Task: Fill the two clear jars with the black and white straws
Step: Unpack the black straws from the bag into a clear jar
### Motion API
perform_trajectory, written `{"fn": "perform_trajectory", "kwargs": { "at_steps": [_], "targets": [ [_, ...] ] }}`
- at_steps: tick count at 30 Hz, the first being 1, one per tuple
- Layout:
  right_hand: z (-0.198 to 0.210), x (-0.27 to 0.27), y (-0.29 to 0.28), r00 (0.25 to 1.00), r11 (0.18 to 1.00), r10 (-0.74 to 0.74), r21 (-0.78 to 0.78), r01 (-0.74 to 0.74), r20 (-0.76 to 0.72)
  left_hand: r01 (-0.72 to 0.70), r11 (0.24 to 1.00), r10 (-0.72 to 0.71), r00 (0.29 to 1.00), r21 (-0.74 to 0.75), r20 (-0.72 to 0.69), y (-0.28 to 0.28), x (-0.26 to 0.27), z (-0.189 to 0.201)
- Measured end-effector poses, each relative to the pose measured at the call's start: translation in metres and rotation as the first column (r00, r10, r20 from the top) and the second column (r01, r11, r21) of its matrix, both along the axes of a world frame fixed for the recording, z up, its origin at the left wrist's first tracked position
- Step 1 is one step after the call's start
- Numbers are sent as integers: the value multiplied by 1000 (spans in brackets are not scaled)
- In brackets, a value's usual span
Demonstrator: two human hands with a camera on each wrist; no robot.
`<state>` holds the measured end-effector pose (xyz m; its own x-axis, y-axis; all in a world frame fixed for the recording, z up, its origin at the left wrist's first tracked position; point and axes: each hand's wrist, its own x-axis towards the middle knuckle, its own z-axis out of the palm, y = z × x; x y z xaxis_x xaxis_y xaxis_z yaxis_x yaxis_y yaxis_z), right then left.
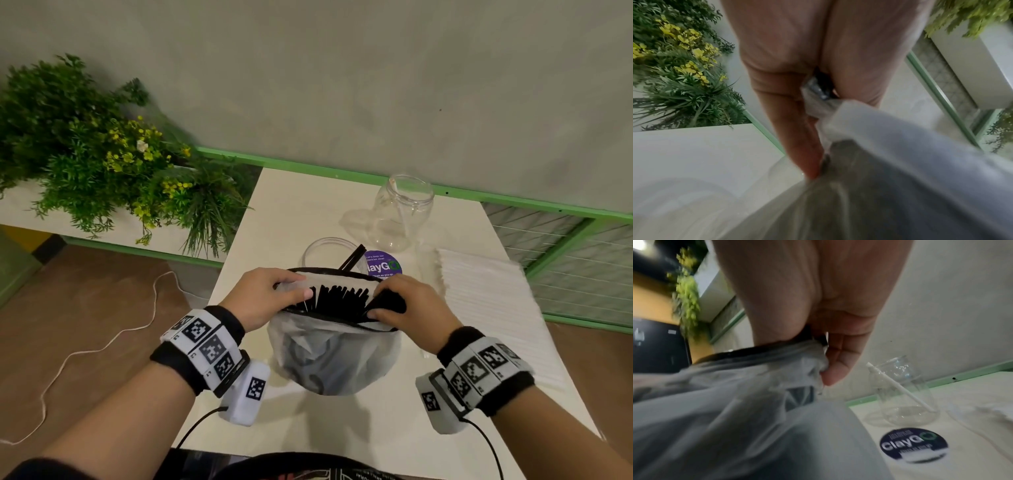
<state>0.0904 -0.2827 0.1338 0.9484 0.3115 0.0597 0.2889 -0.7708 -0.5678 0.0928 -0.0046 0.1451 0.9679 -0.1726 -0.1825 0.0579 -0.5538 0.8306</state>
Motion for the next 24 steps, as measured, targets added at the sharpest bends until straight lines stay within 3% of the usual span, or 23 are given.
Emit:
{"fn": "perform_trajectory", "kwargs": {
  "at_steps": [2,6,8,11,15,21,24],
  "targets": [
    [-11,-3,2,999,996,29,-79,-30,-15,43,999,-43,994,-4,-99,-2,-4,3],
    [-11,-12,11,985,999,43,4,-44,167,261,963,-236,939,71,-251,-11,-10,8],
    [-7,-12,16,975,994,110,-38,-104,194,289,957,-273,920,17,-283,-11,-9,4],
    [-4,-8,25,960,966,226,-166,-199,167,251,955,-288,915,-159,-282,-11,-7,-2],
    [-7,-7,37,946,937,270,-274,-216,178,195,921,-304,901,-337,-310,-16,-9,-7],
    [-1,-2,41,902,971,228,-158,-181,366,126,871,-270,930,-476,-248,-19,-5,2],
    [4,2,31,947,993,106,-88,-82,304,83,881,-195,961,-466,-198,-13,-5,7]
  ]
}}
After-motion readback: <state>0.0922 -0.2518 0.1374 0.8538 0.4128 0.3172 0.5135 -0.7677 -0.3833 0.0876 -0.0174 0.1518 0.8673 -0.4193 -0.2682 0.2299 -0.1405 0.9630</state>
